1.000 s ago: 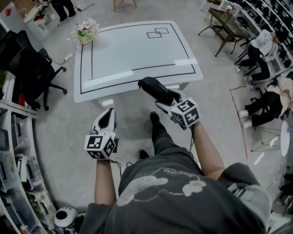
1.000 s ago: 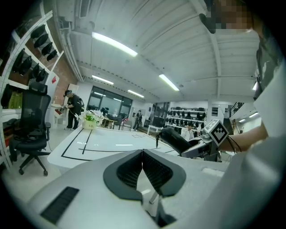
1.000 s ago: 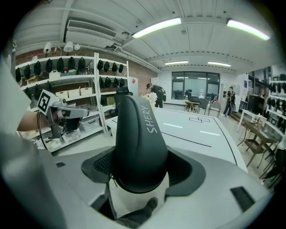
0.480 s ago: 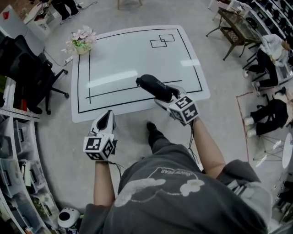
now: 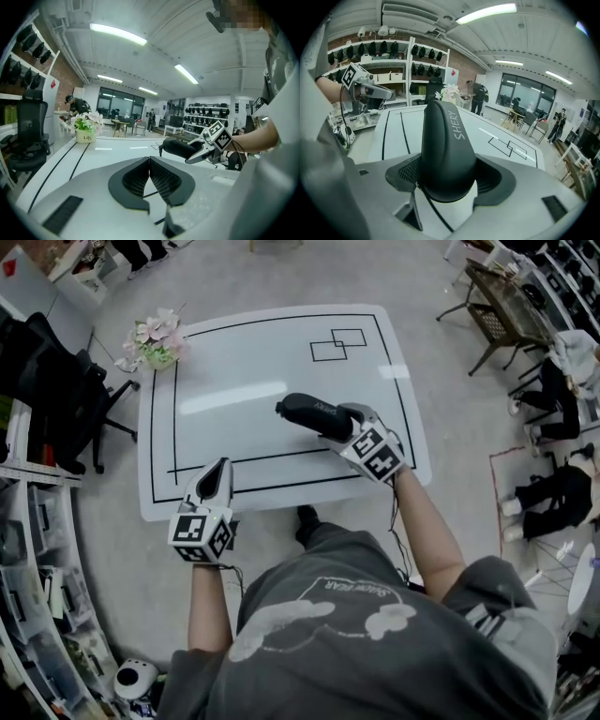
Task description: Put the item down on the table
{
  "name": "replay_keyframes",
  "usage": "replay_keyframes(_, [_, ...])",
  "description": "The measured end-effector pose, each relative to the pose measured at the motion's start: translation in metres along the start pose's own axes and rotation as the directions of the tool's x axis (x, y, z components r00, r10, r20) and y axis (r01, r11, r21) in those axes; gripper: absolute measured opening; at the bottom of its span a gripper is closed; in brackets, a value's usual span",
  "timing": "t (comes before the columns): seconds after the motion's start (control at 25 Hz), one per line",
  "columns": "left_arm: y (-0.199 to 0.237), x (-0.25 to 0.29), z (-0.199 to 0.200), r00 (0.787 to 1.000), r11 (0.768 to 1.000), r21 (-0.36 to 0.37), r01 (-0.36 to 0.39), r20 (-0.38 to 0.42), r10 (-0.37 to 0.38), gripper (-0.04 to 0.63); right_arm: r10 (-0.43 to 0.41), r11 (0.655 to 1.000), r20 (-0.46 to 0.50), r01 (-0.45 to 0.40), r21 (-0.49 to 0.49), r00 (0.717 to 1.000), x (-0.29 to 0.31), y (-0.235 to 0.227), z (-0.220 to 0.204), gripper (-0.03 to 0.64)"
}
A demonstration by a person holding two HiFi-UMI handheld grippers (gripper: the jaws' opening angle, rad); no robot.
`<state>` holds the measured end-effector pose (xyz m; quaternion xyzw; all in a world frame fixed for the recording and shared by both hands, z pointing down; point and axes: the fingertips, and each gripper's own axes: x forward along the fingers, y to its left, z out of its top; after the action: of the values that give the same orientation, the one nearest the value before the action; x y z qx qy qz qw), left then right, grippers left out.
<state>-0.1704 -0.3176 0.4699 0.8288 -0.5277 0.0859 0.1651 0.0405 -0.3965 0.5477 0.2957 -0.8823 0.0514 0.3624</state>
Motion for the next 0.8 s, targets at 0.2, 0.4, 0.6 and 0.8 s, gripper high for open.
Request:
replay_keyframes(0.2, [0.007,0.035,0.010,1.000,1.000,0.001,-0.020,0.000,0.020,0.003,0.030,0.995,-0.033,-0.033,-0.089,0.999,0.025,-0.036,0.000,0.324])
replay_keyframes(0.4, [0.016,0.062,0.014,0.999,0.999,-0.008,-0.043,-0.003,0.043,0.003,0.049,0.985,-0.080,-0.061,-0.164,0.996,0.048,-0.068,-0.005,0.325])
replay_keyframes(0.6, [0.023,0.080,0.015,0.998,0.998,-0.012,-0.061,-0.016,0.061,0.003,0.092,0.960,-0.129,-0.123,-0.251,0.987,0.067,-0.084,-0.007,0.325])
replay_keyframes(0.8, [0.029,0.092,0.015,0.997,0.998,-0.001,-0.068,-0.033,0.068,0.003,0.152,0.935,-0.169,-0.197,-0.296,0.974,0.079,-0.082,-0.010,0.325])
